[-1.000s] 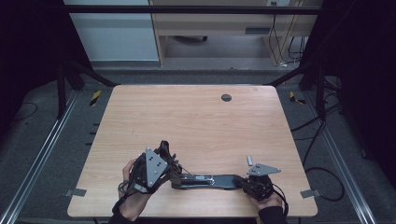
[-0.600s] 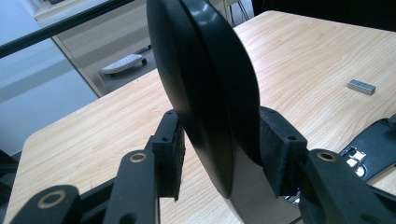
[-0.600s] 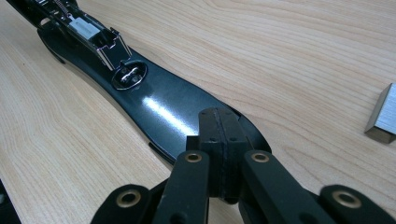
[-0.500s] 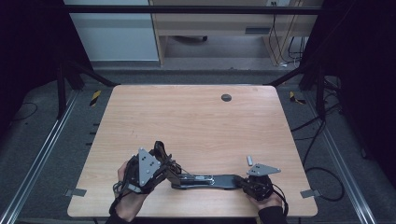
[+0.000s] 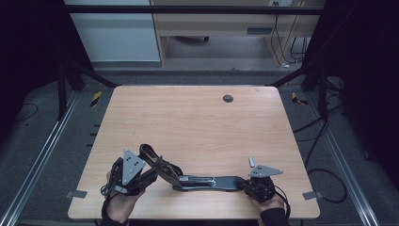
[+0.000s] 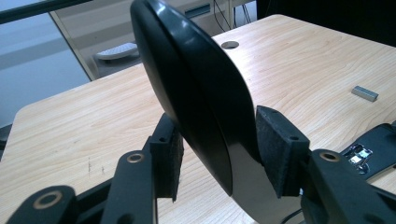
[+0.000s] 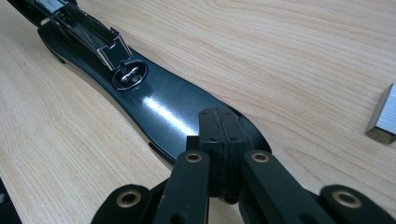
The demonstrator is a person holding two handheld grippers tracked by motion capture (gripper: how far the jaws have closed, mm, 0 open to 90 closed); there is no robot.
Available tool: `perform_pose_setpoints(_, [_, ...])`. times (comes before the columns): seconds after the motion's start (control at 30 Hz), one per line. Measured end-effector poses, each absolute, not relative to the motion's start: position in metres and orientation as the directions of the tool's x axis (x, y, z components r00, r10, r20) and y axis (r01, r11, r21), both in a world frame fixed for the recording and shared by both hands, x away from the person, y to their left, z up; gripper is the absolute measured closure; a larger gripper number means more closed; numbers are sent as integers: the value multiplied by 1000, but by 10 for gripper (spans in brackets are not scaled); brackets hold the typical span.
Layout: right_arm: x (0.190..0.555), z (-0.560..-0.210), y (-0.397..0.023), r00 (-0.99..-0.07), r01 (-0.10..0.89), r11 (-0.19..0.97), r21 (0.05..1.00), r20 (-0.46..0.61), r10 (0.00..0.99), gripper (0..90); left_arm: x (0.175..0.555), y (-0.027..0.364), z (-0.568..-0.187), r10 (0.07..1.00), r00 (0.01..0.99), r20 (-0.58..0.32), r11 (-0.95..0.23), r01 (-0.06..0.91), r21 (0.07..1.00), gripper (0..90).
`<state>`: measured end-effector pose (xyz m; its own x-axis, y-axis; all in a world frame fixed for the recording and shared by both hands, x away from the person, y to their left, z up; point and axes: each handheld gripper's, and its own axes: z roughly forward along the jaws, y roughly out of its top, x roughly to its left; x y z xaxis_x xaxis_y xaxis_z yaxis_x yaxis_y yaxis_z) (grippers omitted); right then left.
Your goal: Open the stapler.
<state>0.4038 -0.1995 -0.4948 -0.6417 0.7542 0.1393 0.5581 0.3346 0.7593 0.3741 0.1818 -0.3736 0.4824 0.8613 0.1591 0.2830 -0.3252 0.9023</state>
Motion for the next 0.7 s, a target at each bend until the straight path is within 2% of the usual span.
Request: perform_pose_setpoints(0.7, [405, -495, -200, -646, 555, 342, 758, 134, 751, 900, 374, 204, -388, 873, 468, 138, -296, 284, 912, 472])
